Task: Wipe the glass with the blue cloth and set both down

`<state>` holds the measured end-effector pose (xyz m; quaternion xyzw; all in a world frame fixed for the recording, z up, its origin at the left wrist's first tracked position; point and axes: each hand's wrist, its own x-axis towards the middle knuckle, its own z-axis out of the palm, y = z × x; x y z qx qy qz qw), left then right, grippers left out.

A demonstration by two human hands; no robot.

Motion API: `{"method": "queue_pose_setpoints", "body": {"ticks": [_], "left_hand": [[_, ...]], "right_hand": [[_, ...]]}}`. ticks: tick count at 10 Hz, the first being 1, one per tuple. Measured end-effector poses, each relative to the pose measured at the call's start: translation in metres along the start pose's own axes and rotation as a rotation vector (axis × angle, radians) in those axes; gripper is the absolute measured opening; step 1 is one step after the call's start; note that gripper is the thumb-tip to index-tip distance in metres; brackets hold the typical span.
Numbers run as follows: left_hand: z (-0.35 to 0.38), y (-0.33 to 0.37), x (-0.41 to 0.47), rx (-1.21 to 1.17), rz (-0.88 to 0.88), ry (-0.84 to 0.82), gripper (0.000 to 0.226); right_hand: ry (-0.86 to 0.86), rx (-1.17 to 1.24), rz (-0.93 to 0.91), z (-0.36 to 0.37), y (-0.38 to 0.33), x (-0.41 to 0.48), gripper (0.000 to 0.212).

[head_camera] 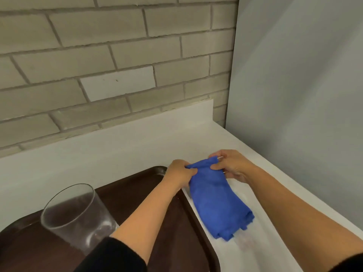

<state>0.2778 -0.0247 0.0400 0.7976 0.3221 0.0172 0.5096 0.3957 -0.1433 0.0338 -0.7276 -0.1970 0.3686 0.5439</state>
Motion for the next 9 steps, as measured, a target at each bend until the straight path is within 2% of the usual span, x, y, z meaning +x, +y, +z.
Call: {"method": "queue_pose_setpoints", "body": {"ticks": [1,2,3,4,6,7,9], "left_hand": [[-0.005,-0.009,0.024,0.229,0.000,0.065,0.006],[-0.009,-0.014,0.040,0.250,-0.020,0.125,0.037],[-0.010,-0.018,0.049,0.326,-0.048,0.182,0.047],[-0.009,-0.022,0.054,0.392,-0.080,0.213,0.043],[-0.006,-0.031,0.058,0.550,-0.118,0.289,0.038],[-0.003,-0.033,0.054,0.572,-0.090,0.343,0.037],[-0.003,-0.025,0.027,0.639,0.075,0.412,0.036]], "right_hand": [[0.005,-0.081,0.032,0.010,0.006,0.034,0.028],[-0.008,-0.153,0.060,0.012,0.004,0.056,0.022],[-0.043,-0.256,0.075,0.012,0.000,0.066,0.025],[-0.074,-0.360,0.080,0.012,-0.004,0.069,0.021],[-0.069,-0.417,0.067,0.014,-0.005,0.070,0.032],[-0.026,-0.450,0.034,0.015,-0.001,0.072,0.031],[0.093,-0.622,-0.014,0.024,-0.002,0.071,0.047]]}}
